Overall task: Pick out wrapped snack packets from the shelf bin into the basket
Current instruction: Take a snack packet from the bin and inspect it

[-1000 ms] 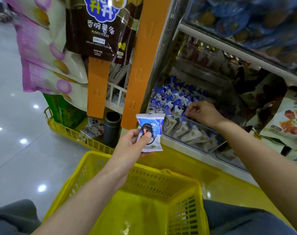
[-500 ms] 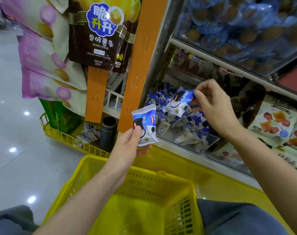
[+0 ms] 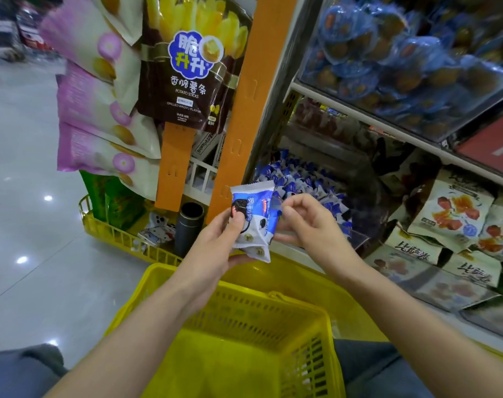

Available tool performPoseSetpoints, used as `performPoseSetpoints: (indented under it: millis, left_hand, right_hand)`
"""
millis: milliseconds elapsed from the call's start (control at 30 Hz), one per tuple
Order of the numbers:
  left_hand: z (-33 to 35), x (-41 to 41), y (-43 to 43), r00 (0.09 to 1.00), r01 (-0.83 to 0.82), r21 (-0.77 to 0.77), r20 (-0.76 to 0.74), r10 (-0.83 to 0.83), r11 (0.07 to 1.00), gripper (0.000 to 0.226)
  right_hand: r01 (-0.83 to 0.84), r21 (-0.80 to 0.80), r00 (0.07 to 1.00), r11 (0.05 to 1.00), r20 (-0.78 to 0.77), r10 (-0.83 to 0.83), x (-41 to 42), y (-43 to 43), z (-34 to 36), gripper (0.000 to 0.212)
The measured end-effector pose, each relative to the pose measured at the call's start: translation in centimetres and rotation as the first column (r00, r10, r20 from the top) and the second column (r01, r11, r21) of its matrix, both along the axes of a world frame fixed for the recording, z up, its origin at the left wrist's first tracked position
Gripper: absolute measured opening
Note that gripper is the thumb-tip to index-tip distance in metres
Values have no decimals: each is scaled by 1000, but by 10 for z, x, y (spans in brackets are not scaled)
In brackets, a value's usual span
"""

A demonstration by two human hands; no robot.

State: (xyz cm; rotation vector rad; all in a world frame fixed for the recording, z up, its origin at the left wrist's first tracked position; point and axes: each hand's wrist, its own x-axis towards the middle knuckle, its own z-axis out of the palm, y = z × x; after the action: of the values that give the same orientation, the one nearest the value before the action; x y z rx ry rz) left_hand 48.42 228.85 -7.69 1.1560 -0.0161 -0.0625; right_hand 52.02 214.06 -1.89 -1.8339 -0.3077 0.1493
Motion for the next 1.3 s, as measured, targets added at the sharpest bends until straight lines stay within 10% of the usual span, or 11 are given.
performPoseSetpoints:
  millis: [400, 633, 967, 1300]
  left_hand:
    - [-4, 4, -6, 980, 71, 10, -186, -68, 997, 80]
    - [-6, 7, -3, 980, -16, 165, -195, 48, 986, 34]
    - [-7, 12, -4, 973, -50, 201, -210, 93, 978, 35]
    - [-6, 14, -7, 967, -46, 197, -237, 93, 979, 33]
  right_hand:
    - [-90, -172, 996, 981, 6, 93, 2, -12, 8, 14]
    - [339, -14, 918, 941, 222, -328, 56, -40, 35, 3]
    - [212, -712, 973, 670, 90, -212, 130, -55, 0, 20]
    - [123, -800, 987, 587, 37, -158, 148, -26, -20, 28]
